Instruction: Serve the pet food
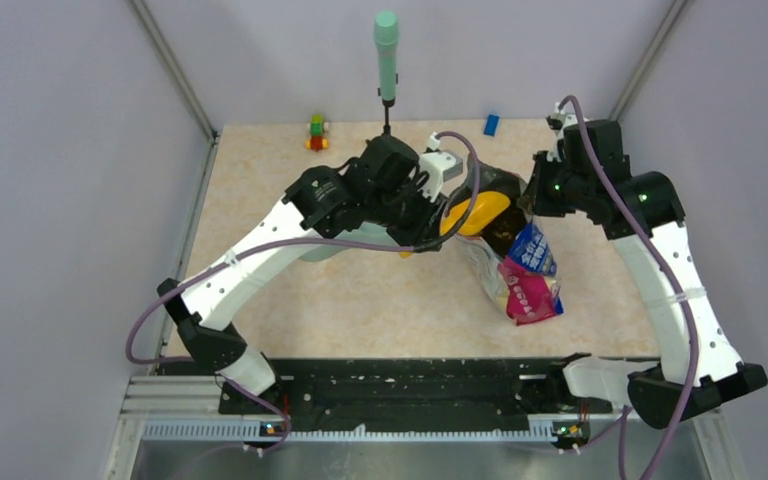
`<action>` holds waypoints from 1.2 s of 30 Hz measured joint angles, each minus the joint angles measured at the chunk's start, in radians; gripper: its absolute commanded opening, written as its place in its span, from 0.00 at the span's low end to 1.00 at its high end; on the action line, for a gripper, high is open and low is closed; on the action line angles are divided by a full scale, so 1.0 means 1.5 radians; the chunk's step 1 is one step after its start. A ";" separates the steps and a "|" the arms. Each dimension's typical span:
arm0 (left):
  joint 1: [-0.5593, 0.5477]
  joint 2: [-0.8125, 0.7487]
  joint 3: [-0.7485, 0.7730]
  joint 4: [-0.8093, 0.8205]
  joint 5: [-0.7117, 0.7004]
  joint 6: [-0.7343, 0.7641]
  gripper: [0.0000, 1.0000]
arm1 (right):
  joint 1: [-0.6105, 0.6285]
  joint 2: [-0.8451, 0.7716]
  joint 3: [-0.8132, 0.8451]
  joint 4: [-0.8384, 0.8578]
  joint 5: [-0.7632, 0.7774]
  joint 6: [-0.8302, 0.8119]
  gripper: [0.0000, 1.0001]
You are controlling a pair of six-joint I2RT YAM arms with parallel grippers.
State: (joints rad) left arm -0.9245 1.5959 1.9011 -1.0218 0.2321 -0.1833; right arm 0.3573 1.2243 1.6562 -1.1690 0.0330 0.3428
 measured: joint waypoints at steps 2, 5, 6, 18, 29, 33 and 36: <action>0.000 -0.006 -0.006 -0.015 0.007 0.002 0.00 | 0.000 -0.009 -0.015 0.016 -0.013 0.002 0.00; 0.000 -0.017 -0.010 -0.035 0.010 0.002 0.00 | 0.001 -0.027 -0.044 0.040 -0.033 0.001 0.00; 0.001 -0.019 -0.010 -0.038 0.010 0.002 0.00 | 0.003 -0.031 -0.049 0.046 -0.036 -0.001 0.00; 0.002 -0.020 -0.057 -0.116 0.022 0.018 0.00 | 0.204 -0.011 -0.075 0.100 0.007 -0.018 0.00; 0.008 -0.070 -0.236 -0.123 0.017 0.002 0.00 | 0.269 -0.010 -0.166 0.207 -0.084 0.024 0.00; 0.008 -0.086 -0.289 -0.100 0.023 -0.016 0.00 | 0.273 -0.017 -0.221 0.246 -0.099 0.044 0.00; 0.008 -0.111 -0.358 -0.056 0.037 -0.040 0.00 | 0.274 -0.030 -0.259 0.254 -0.094 0.047 0.00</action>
State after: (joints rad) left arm -0.9131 1.4292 1.3647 -1.1065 0.2878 -0.2436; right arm 0.7685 1.1801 1.2675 -0.7883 -0.1085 0.4133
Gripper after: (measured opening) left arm 0.320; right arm 0.014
